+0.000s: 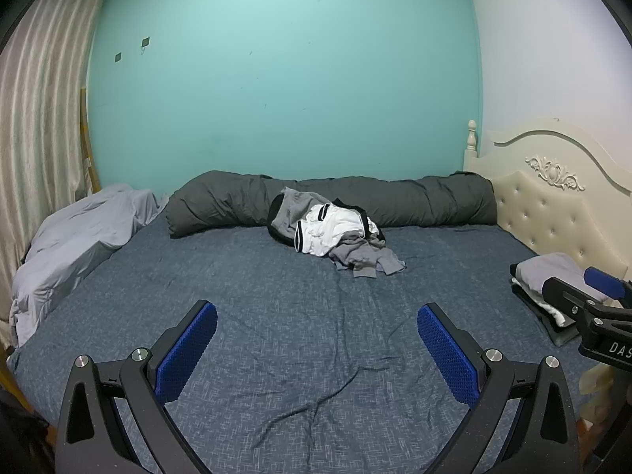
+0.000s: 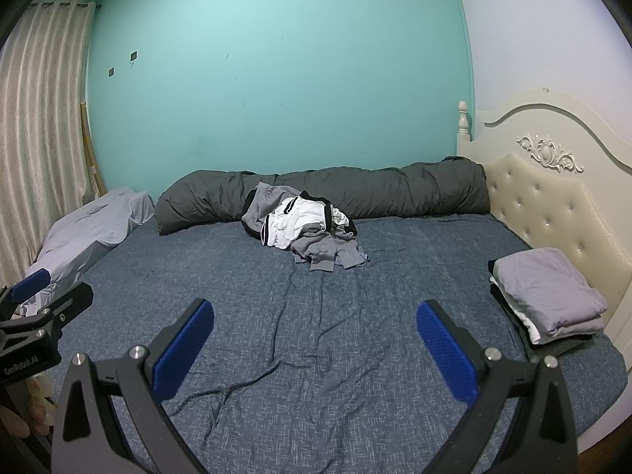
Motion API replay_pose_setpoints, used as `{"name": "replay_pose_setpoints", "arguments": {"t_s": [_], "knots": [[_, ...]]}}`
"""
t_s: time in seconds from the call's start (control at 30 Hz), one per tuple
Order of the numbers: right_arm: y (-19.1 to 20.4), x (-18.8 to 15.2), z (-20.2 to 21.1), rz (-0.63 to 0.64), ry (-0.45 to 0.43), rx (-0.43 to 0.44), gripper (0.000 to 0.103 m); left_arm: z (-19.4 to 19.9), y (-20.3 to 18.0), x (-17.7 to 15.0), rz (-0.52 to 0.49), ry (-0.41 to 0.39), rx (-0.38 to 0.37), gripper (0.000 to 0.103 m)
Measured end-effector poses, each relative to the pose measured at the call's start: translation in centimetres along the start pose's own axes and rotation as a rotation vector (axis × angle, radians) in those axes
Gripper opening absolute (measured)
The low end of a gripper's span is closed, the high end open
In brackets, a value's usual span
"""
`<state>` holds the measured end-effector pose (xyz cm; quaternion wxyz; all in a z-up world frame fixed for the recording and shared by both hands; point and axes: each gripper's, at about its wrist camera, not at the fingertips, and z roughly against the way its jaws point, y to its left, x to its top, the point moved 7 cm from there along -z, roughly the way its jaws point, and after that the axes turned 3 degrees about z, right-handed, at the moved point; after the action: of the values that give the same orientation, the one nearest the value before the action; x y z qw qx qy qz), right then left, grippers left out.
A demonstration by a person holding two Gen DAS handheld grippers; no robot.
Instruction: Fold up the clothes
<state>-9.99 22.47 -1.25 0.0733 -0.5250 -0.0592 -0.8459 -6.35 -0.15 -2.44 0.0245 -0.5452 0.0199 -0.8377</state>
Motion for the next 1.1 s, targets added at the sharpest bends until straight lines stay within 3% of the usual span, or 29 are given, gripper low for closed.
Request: {"name": "replay_pose_setpoints", "arguments": {"t_s": [1.1], "knots": [[-0.24,0.53,0.16,0.004,-0.001,0.003,0.103,0.25,-0.31,0.30,-0.002,-0.010,0.016,0.103]]}}
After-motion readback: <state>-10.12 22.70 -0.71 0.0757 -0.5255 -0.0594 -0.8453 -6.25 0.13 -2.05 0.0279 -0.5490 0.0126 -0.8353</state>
